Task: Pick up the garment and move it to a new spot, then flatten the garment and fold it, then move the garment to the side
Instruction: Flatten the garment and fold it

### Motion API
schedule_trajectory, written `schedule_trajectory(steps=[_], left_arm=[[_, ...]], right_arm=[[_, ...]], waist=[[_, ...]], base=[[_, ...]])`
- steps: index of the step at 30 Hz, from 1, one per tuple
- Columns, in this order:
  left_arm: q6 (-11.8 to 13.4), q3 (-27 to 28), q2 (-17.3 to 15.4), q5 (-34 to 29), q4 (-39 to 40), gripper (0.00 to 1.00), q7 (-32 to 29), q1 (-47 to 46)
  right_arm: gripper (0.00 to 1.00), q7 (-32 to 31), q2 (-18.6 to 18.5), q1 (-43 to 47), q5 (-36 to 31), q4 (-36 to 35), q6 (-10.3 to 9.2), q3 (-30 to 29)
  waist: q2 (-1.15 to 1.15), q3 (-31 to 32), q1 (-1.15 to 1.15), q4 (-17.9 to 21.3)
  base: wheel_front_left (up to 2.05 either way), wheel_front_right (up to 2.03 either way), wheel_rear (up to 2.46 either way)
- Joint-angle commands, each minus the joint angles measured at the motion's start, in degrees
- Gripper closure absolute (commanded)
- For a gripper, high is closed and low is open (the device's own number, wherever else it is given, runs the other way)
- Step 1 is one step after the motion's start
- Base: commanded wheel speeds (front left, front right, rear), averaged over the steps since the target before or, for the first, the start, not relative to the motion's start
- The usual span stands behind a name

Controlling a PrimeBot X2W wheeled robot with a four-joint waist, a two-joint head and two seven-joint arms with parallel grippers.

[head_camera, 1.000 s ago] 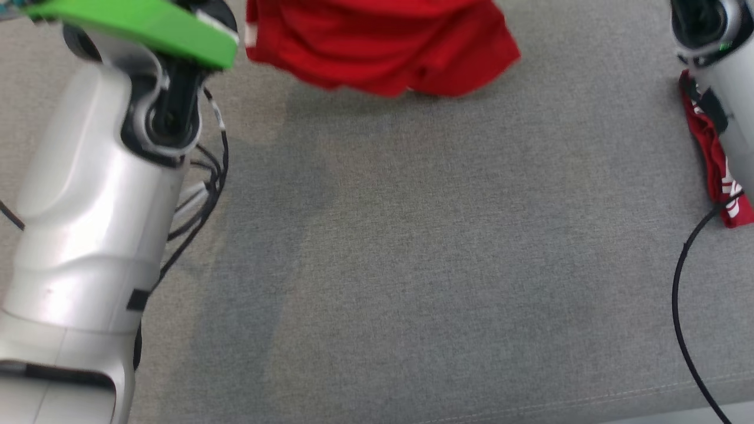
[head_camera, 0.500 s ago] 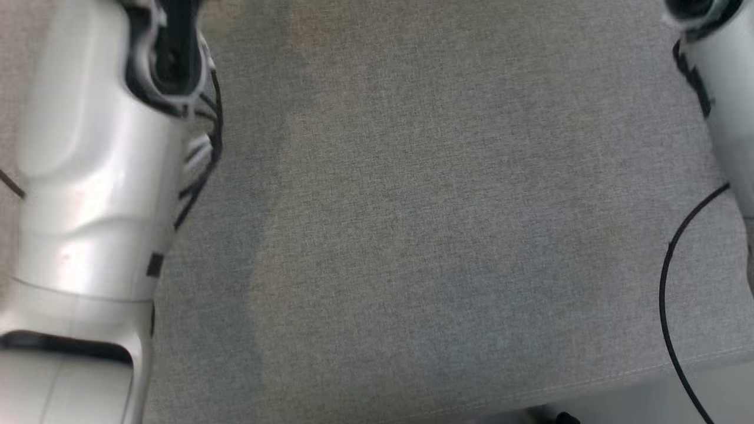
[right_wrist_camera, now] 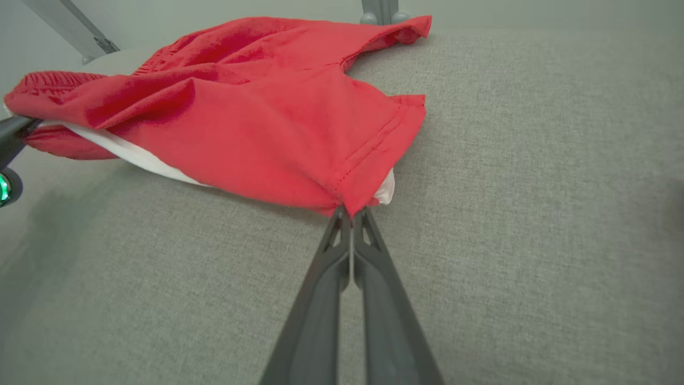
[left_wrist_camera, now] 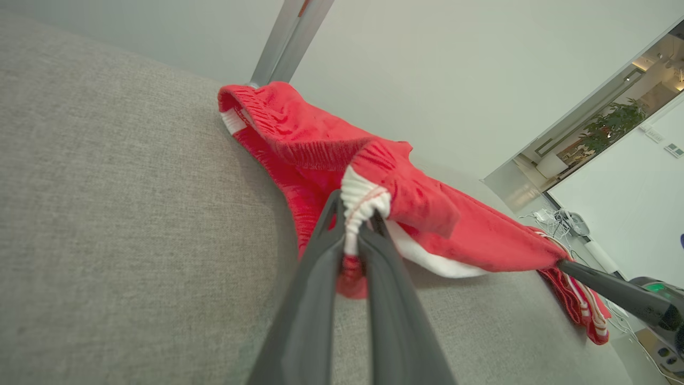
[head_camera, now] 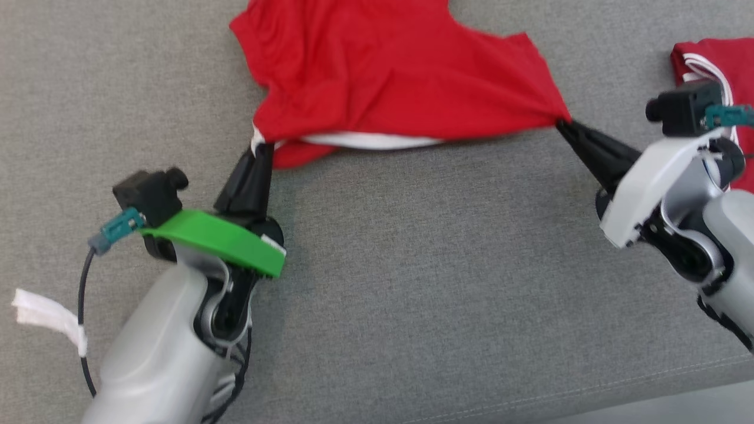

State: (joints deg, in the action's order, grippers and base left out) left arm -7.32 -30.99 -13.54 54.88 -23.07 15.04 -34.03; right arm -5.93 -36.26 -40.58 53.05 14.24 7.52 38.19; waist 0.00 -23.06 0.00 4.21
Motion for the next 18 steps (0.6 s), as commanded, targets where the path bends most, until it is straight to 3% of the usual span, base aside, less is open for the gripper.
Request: schedule_trajectory(steps=[1,5,9,14,18], left_arm=[[-0.2,-0.59,-1.22,1.12,0.72,1.0,0.15,3.26],[-0.2,-2.84,-3.78,3.35,2.17,1.0,0.15,10.29],[-0.16,-4.85,-6.26,5.57,4.2,1.0,-0.61,16.38],[0.45,-7.47,-10.34,5.92,7.76,1.0,-3.51,23.16],[1.61,-9.36,-13.1,5.32,11.99,1.0,-5.73,27.56]], right_arm=[[1.0,-2.46,-1.9,3.8,1.64,-2.42,-0.08,-0.44],[1.0,-9.38,-6.77,13.13,2.87,-8.14,-0.08,-3.53],[1.0,-17.58,-8.38,22.97,3.25,-12.71,-0.08,-7.8],[1.0,-28.38,-6.98,35.64,2.9,-19.46,-0.09,-16.01],[1.0,-34.96,-2.74,44.03,-0.18,-26.62,-0.08,-24.65]], waist=[[0.0,5.65,0.0,-0.8],[0.0,9.95,0.0,-1.61],[0.0,13.22,0.0,-2.13],[0.0,15.5,0.0,-2.38],[0.0,16.05,0.0,-2.3]], base=[[0.0,0.0,0.0],[0.0,0.0,0.0],[0.0,0.0,0.0],[0.0,0.0,0.0],[0.0,0.0,0.0]])
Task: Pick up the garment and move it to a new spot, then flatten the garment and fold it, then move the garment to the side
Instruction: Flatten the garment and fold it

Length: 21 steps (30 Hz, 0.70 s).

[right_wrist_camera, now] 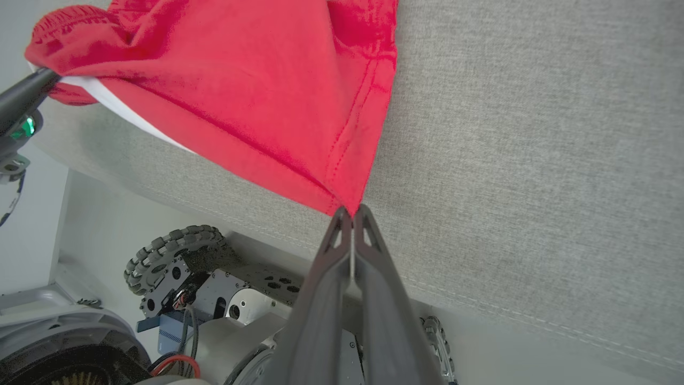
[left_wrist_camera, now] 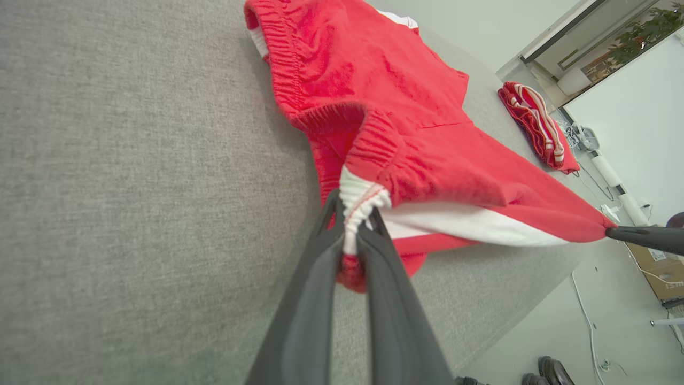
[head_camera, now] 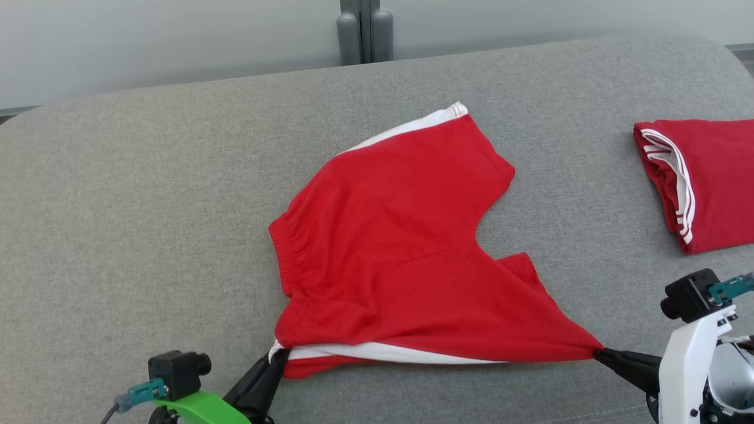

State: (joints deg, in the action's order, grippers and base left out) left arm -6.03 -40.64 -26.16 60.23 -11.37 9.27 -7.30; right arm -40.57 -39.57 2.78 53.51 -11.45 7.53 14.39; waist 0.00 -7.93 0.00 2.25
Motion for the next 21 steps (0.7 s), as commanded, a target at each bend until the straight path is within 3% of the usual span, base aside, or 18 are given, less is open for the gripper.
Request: schedule_trajectory(steps=[1,5,9,14,21], left_arm=[[0.51,0.2,-0.83,0.21,1.43,1.0,-0.08,1.37],[0.74,1.34,-0.92,0.73,5.28,1.0,1.62,2.38],[0.14,2.74,2.14,2.62,6.55,1.0,2.5,-1.07],[-0.37,2.96,6.64,3.29,2.05,1.0,1.76,-8.67],[1.13,5.16,11.92,4.39,-6.61,1.0,2.27,-17.36]], right_arm=[[1.0,-1.16,1.8,1.76,-1.66,-2.7,-0.1,-2.63],[1.0,-2.83,7.49,3.08,-7.36,-9.96,-0.09,-9.06],[1.0,-0.91,11.17,-1.37,-11.08,-10.97,-0.07,-10.82],[1.0,1.91,12.2,-12.26,-13.6,-3.44,-0.06,-8.28],[1.0,9.19,12.79,-27.94,-14.86,8.67,-0.06,-3.82]], waist=[[0.0,0.92,0.0,-0.36],[0.0,0.38,0.0,-0.75],[0.0,-0.51,0.0,-1.41],[0.0,-2.78,0.0,-2.48],[0.0,-8.0,0.0,-3.66]], base=[[0.0,0.0,0.0],[0.0,0.0,0.0],[0.0,0.0,0.0],[0.0,0.0,0.0],[0.0,0.0,0.0]])
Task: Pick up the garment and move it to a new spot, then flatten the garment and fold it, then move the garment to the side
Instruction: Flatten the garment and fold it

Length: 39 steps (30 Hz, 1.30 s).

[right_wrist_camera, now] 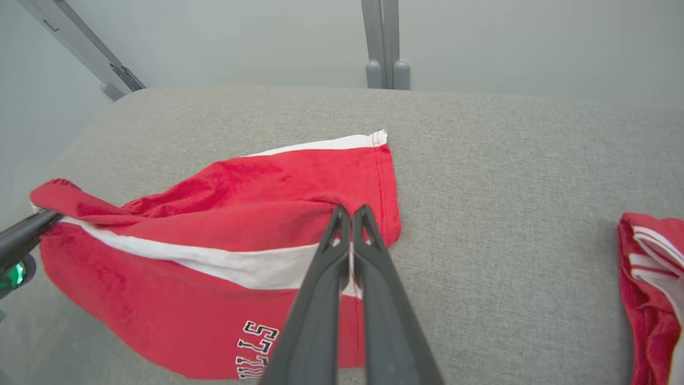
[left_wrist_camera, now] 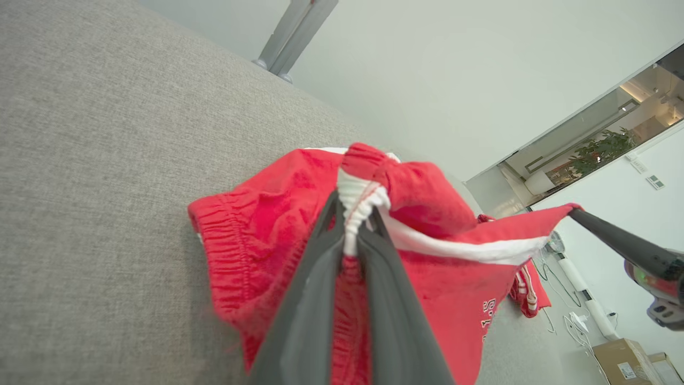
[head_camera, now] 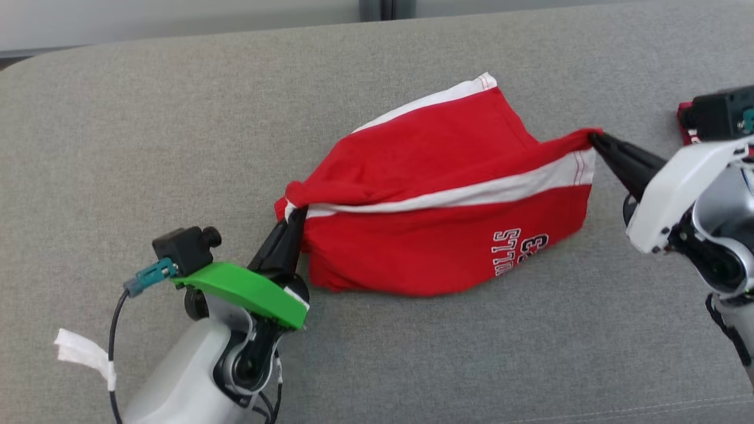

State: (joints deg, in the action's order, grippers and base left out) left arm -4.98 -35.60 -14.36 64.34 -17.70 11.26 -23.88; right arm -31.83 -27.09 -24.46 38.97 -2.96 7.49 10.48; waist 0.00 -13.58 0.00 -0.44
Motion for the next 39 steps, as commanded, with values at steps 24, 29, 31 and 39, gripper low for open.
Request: schedule_trajectory(steps=[24,29,31,39], left_arm=[[1.63,-0.24,9.08,-2.25,-13.53,0.89,1.33,-15.25],[1.1,-0.77,9.78,-2.0,-15.17,0.0,1.38,-16.57],[0.89,-0.8,9.96,-1.78,-15.66,0.0,1.61,-16.88],[0.57,0.23,9.15,-2.1,-16.72,0.0,2.79,-15.07]], right_arm=[[1.0,19.7,2.7,-29.39,-1.99,33.95,-0.02,12.69],[0.72,22.15,3.55,-31.14,-1.79,38.38,-0.02,14.1],[0.0,23.14,3.79,-31.67,-1.57,39.81,-0.02,14.38],[0.0,24.19,3.56,-31.19,1.61,41.97,-0.02,17.36]], waist=[[0.0,-11.87,0.0,-7.8],[0.0,-12.02,0.0,-7.99],[0.0,-11.84,0.0,-7.93],[0.0,-9.07,0.0,-7.33]], base=[[0.0,0.0,0.0],[0.0,0.0,0.0],[0.0,0.0,0.0],[0.0,0.0,0.0]])
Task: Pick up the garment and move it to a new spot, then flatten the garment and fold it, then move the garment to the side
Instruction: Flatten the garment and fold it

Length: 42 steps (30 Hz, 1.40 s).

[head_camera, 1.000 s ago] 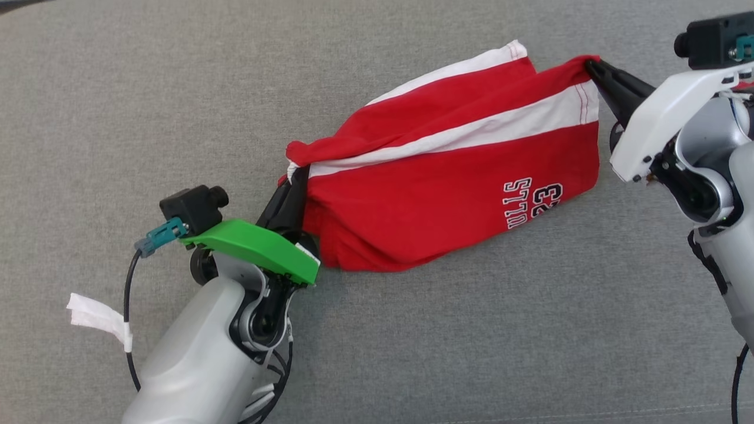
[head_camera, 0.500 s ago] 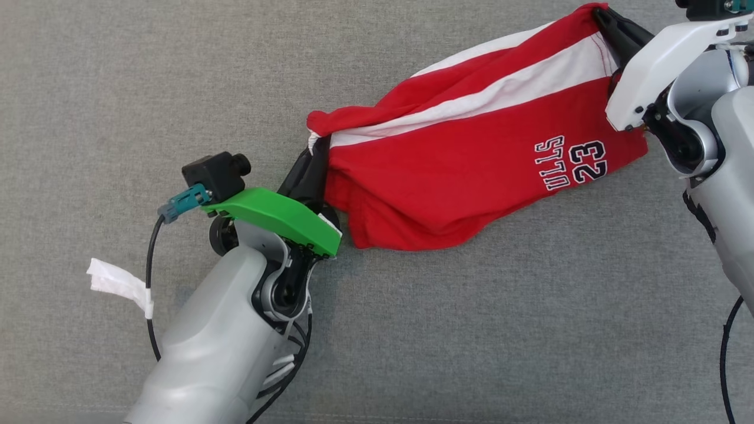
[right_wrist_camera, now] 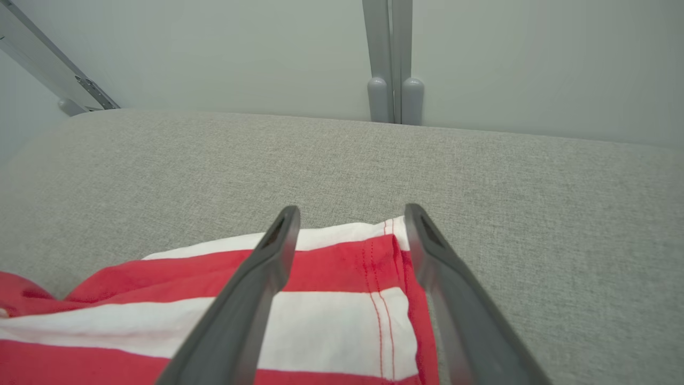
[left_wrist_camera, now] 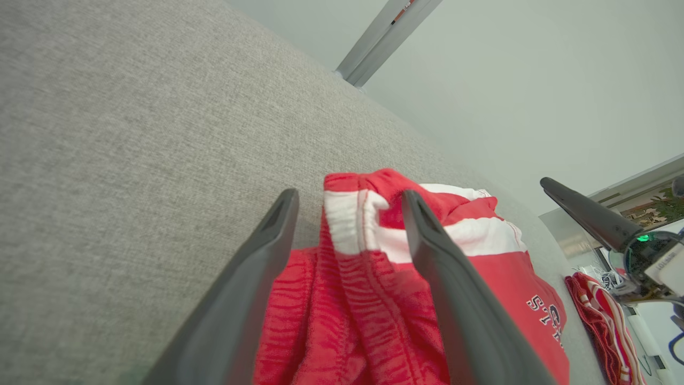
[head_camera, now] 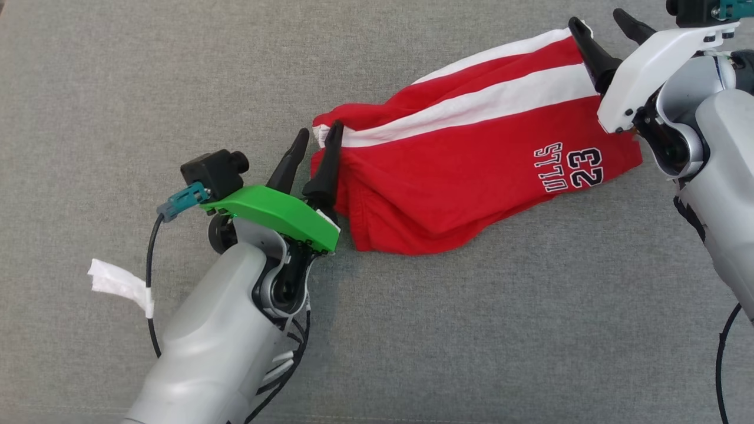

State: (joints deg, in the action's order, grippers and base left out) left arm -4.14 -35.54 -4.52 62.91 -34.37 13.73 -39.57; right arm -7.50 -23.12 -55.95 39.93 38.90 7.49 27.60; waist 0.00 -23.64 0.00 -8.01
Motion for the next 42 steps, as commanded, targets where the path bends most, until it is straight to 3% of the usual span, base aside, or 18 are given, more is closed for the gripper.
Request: schedule_trajectory(steps=[1,6,13,19,28,35,41,42], left_arm=[[-0.14,0.34,-1.38,-1.49,0.19,0.0,0.59,1.27],[-0.73,3.8,-3.51,-6.47,4.25,0.0,1.49,4.67],[0.33,14.97,-4.31,-25.19,15.01,0.0,1.44,14.45],[-1.65,21.32,-3.49,-36.08,20.31,0.0,1.43,21.17],[-3.17,29.78,-0.47,-41.22,24.38,0.0,1.45,24.4],[-3.36,29.56,0.75,-41.32,24.57,0.0,1.45,23.8],[-3.38,28.32,0.98,-40.2,24.01,0.0,1.45,23.76],[-3.37,28.28,0.99,-40.04,23.9,0.0,1.45,23.74]], right_arm=[[0.0,-0.87,-0.6,0.89,1.7,-0.02,-0.02,0.58],[0.0,-5.02,-2.77,3.11,5.58,-0.47,-0.02,1.38],[0.0,-7.58,-3.89,6.14,6.72,1.15,-0.02,0.63],[0.0,-7.77,-2.76,6.76,5.51,4.66,-0.02,-1.82],[0.0,-8.88,-0.18,3.66,2.99,12.28,-0.02,-6.49],[0.0,-10.86,1.93,0.97,0.67,18.58,-0.02,-8.63],[0.0,-13.29,4.39,0.79,-3.53,23.86,-0.02,-7.17],[0.26,-13.57,4.74,0.89,-3.94,24.31,-0.01,-6.92]], waist=[[0.0,1.61,0.0,0.32],[0.0,4.32,0.0,0.35],[0.0,7.03,0.0,-0.15],[0.0,7.28,0.0,-0.86],[0.0,5.12,0.0,-3.09],[0.0,3.32,0.0,-4.92],[0.0,2.84,0.0,-5.71],[0.0,2.87,0.0,-5.76]], base=[[0.0,0.0,0.0],[0.0,0.0,0.0],[0.0,0.0,0.0],[0.0,0.0,0.0],[0.0,0.0,0.0],[0.0,0.0,0.0],[0.0,0.0,0.0],[0.0,0.0,0.0]])
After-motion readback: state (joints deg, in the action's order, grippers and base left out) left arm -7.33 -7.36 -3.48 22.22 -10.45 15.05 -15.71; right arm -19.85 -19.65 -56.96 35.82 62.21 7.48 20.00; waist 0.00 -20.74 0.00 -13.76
